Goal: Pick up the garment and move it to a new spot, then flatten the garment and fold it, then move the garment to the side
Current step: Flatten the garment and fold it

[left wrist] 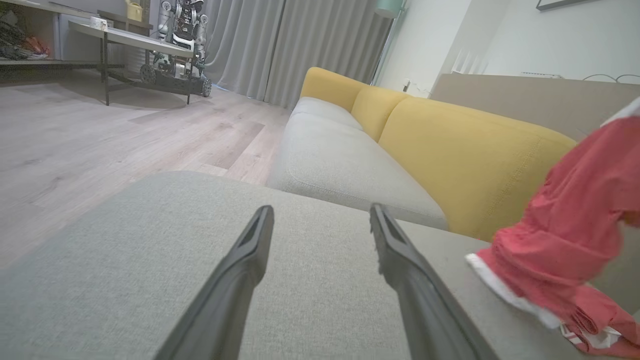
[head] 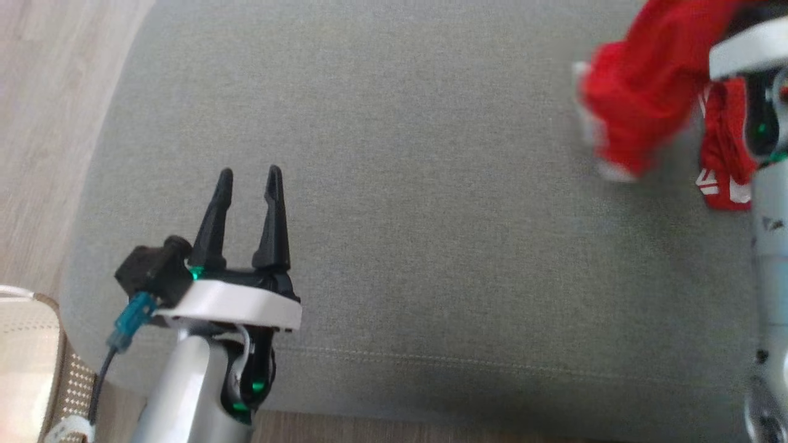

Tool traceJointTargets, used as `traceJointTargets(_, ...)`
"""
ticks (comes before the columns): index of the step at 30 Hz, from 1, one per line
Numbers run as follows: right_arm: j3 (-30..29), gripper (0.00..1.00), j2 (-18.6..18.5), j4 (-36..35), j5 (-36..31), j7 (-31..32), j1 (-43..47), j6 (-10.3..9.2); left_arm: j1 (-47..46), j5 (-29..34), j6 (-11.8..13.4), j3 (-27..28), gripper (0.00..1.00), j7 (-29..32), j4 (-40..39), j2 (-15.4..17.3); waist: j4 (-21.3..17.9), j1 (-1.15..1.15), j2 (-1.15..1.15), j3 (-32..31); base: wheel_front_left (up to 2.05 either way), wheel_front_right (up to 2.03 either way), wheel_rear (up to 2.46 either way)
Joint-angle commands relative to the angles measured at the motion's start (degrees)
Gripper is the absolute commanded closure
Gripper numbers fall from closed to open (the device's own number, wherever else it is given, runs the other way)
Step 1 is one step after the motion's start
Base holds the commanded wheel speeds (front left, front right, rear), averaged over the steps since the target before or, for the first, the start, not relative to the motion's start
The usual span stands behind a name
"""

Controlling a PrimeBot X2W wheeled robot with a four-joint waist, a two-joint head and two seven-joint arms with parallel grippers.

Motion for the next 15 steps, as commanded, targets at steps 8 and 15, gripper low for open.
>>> traceJointTargets(8, 21.54, 1.0, -0.65, -3.6, -5.19, 4.94, -2.09, -0.01, 0.42, -0.97, 0.72, 1.12, 0.0, -0.29, -2.16, 0.47, 2.45, 0.0, 0.0, -0.77, 0.0, 0.0, 0.0)
traceJointTargets(15, 40.29, 1.0, -0.32, 8.32, 0.36, 6.15, 2.38, -0.01, -0.99, -1.7, 0.83, 0.38, 0.0, -0.29, -2.43, 0.47, 4.99, 0.0, 0.0, 1.24, 0.0, 0.0, 0.0)
